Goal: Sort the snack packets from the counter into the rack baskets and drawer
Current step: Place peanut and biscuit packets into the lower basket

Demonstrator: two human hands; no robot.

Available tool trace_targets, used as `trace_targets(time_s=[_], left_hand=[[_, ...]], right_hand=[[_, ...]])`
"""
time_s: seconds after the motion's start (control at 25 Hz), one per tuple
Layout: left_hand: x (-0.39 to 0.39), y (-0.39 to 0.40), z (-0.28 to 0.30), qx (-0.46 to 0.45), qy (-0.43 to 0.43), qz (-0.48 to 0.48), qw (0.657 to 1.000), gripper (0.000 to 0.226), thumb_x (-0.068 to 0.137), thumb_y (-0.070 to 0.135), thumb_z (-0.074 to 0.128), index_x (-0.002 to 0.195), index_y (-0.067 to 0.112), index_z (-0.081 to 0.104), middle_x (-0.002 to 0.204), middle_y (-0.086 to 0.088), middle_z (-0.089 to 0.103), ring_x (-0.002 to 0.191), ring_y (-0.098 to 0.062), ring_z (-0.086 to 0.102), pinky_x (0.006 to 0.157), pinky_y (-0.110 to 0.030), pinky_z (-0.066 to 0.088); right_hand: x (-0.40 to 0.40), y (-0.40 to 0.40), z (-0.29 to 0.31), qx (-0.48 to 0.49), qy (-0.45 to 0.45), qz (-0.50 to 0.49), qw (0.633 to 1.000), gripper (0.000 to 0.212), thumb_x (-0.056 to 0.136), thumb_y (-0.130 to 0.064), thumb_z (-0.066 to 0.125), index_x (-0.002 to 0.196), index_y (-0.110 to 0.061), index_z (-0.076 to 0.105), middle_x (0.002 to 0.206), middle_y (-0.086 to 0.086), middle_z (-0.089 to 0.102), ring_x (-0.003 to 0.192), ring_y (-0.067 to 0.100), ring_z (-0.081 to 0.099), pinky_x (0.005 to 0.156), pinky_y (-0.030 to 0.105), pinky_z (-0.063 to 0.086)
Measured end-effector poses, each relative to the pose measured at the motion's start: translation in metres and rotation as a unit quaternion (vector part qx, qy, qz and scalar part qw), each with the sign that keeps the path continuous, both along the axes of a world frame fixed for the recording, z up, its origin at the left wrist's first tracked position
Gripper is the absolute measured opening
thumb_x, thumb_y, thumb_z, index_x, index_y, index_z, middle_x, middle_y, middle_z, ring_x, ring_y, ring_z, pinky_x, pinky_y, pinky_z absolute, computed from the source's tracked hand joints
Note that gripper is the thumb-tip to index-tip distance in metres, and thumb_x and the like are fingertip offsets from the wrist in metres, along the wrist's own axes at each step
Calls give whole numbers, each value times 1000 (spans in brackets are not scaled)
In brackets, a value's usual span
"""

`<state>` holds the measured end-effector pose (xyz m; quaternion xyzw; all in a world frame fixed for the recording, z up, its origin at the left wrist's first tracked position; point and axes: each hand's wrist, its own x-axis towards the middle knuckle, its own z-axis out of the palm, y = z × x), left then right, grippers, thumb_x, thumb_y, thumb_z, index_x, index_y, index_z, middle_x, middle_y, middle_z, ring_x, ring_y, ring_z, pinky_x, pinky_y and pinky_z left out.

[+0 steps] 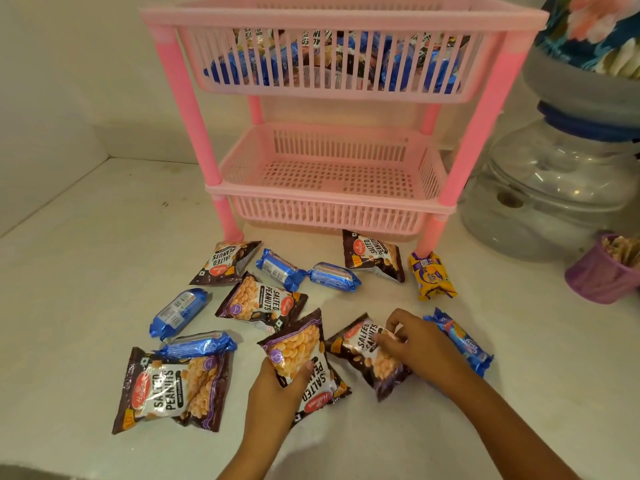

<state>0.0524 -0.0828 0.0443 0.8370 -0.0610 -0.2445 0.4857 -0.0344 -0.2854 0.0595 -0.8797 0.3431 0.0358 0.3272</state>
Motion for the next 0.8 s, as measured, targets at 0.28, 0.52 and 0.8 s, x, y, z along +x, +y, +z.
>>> trace_targets(time_s=[0.28, 0.52, 0.8], left_hand=[[14, -14, 16, -67, 52, 11, 996, 32, 88, 26, 58, 113, 26, 39, 106, 7, 52, 94, -13, 53, 85, -28, 41], [49, -23, 46, -121, 37, 10, 992, 18, 89, 19, 57, 93, 31, 43, 90, 8, 60, 81, -14, 63, 71, -33, 54], [151, -80, 106, -170, -160, -2, 972, 18, 89, 23, 55, 101, 25, 42, 88, 3, 59, 80, -19, 62, 72, -35, 52]], right_hand=[[12, -5, 16, 179, -164, -81, 967, 16, 87, -16, 62, 76, -24, 55, 48, -3, 67, 52, 7, 63, 52, 24, 50], [25, -18, 53, 146, -309, -29, 939, 31, 85, 0, 61, 72, -27, 63, 69, 13, 65, 56, 9, 59, 52, 14, 47], [110, -60, 111, 23, -449, -18, 893, 40, 82, 4, 52, 67, -32, 60, 66, -7, 64, 63, 16, 58, 63, 35, 50]])
